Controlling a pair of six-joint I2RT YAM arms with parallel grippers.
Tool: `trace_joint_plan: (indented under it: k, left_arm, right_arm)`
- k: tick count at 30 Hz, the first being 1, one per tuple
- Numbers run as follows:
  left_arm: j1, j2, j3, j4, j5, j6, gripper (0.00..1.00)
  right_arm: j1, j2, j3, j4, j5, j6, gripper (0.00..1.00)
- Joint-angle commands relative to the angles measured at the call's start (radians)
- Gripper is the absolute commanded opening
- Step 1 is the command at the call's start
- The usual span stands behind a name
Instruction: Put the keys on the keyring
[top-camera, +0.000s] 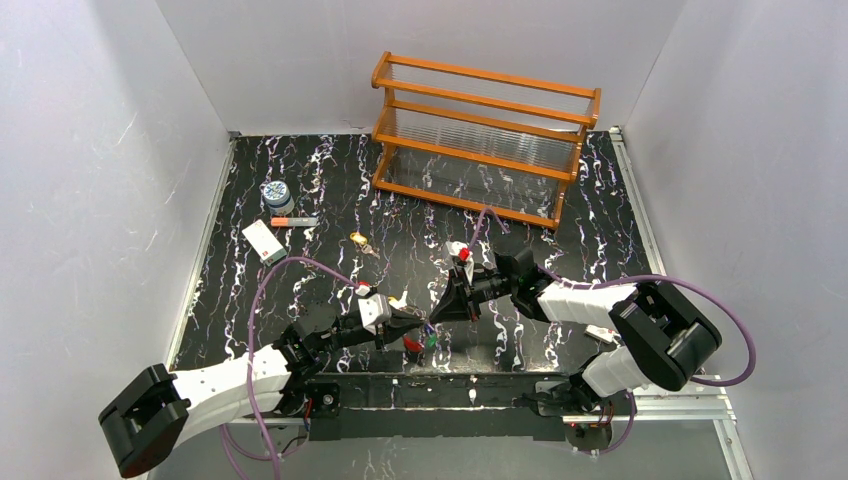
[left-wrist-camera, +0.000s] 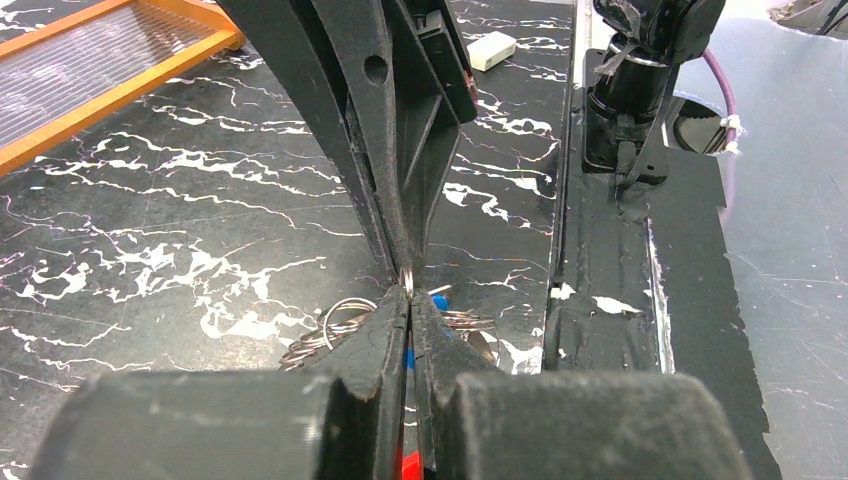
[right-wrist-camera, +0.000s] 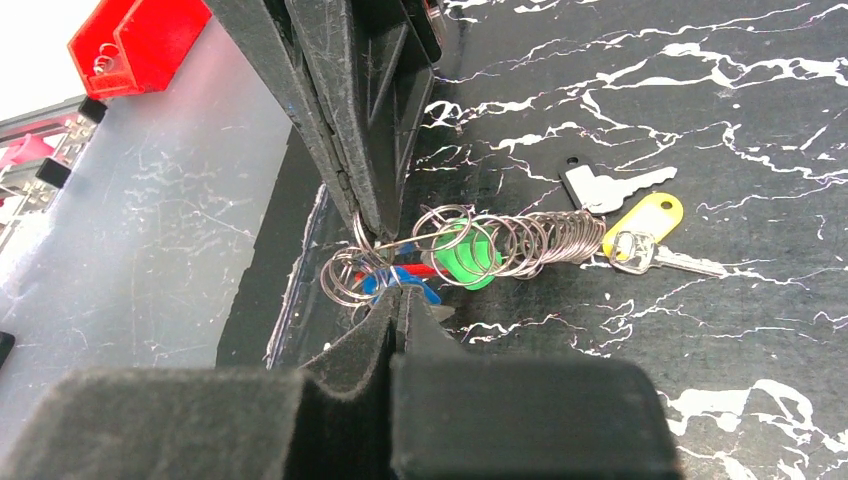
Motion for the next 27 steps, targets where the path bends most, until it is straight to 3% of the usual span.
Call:
trace_joint_plan:
  k: [1,15,19,22,27]
  left_arm:
    - [-0.004,-0.03,-0.002,0.053,-0.002,0.008,0.0]
    - [-0.004,-0.026,-0.002,0.055,-0.001,0.014,0.0]
    - [-0.005,-0.029,-0.004,0.055,0.003,0.018,0.0]
    - [-0.005,-0.024,-0.001,0.055,0.004,0.023,0.0]
    - [-0.004,-0.03,0.0,0.055,0.009,0.013,0.0]
  right_arm:
    - [0.0,-0.012,0.029,-0.034,0.027,-0.034,0.01]
    - [0.039,-0.005,0.047,0.001,0.078,-0.005,0.04]
    - [0.039,-0.077,0.015,0.012,0.144,-0.004,0.17]
    - [0.038,-0.134,-0.011,0.008,0.184,-0.015,0.35]
    - [0.038,-0.171,-0.021,0.019,0.183,-0.027,0.49]
